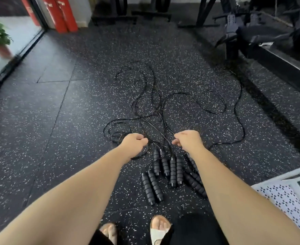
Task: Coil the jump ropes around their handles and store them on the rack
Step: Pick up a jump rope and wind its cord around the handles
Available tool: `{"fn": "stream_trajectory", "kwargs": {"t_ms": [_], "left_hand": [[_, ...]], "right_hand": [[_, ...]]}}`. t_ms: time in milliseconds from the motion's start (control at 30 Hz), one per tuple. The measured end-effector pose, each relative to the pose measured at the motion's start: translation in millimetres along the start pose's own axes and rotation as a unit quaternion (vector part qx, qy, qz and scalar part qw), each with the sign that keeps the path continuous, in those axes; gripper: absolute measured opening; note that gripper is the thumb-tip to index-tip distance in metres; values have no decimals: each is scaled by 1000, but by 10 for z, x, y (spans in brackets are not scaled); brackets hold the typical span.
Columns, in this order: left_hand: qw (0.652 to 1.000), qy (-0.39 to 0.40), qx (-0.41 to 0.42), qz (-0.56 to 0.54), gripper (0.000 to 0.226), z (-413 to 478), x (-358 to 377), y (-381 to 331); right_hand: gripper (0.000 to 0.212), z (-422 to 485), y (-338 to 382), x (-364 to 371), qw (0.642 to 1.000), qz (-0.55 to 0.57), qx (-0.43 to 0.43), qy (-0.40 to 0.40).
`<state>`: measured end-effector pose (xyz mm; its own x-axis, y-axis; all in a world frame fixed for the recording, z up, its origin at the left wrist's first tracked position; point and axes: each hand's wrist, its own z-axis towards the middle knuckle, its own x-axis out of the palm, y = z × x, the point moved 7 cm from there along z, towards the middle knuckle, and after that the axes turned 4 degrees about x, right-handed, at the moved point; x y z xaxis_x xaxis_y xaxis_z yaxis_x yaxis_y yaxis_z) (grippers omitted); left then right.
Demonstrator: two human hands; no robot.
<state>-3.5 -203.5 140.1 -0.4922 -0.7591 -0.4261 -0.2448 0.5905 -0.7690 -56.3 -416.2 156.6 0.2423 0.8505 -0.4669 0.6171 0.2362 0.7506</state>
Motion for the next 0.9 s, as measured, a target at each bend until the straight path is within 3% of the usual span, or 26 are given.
{"fn": "stream_trajectory", "kwargs": {"t_ms": [200,400,600,733,833,900], "left_hand": [[996,22,-77,-31,46,488,446,593],[989,23,-146,6,55,710,883,1252],[978,4,-197,72,78,937,1198,1648],[949,-21,-282,138,99,946,1294,1812],[932,-31,-340,119,113,879,1426,1996],[935,-26,-337,106,113,869,1537,2073]], "right_hand": [[20,477,-234,290,998,-52,4,27],[19,831,-572,542,997,-58,29,34],[25,1040,-810,740,996,-77,27,22],[25,1144,-878,853,997,-79,21,12],[23,1169,-900,915,997,-80,13,14],[24,1170,-917,950,997,-73,7,18]]}}
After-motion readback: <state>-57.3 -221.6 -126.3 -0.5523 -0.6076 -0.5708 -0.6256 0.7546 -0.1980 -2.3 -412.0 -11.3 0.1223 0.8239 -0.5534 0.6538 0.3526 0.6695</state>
